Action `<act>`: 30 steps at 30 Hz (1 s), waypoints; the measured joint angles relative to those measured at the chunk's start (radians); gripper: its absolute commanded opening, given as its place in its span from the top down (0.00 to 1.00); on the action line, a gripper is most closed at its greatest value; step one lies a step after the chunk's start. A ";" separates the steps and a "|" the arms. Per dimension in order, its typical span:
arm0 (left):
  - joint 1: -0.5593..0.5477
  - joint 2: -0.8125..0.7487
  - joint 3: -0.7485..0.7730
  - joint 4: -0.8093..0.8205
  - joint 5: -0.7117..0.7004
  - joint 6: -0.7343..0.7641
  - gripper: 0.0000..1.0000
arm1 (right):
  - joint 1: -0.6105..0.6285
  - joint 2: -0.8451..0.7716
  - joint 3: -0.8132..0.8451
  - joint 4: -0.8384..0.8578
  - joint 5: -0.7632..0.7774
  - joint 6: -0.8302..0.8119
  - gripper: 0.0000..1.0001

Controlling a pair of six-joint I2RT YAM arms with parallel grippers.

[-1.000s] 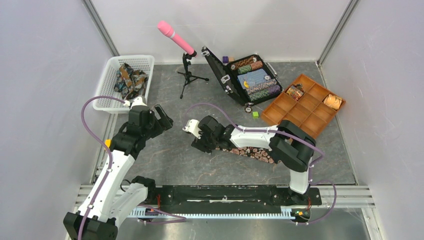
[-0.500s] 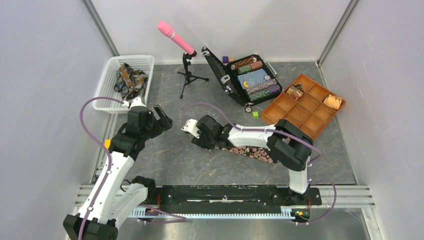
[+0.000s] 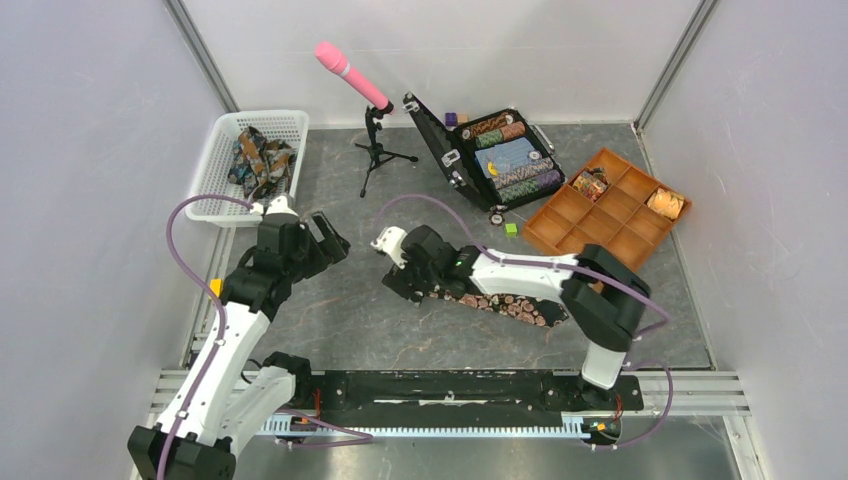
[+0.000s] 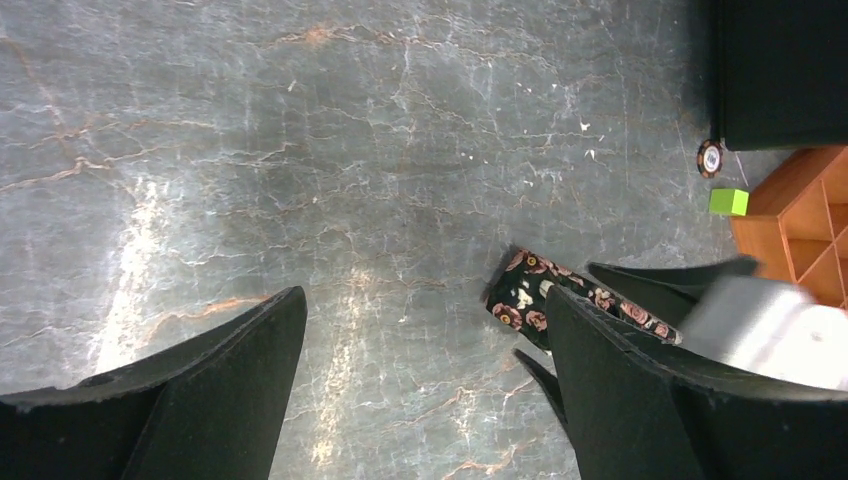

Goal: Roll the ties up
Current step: Roll the tie at the center of the board.

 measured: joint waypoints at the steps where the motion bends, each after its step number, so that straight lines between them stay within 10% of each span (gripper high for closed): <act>1: 0.000 0.003 -0.008 0.014 0.013 0.000 0.06 | -0.002 -0.036 -0.018 0.006 0.008 0.034 0.09; 15: -0.028 0.124 -0.259 0.385 0.283 -0.055 0.12 | -0.215 -0.429 -0.499 0.334 -0.101 0.698 0.56; 30: -0.171 0.259 -0.337 0.679 0.307 -0.109 0.19 | -0.213 -0.346 -0.588 0.671 -0.328 1.023 0.66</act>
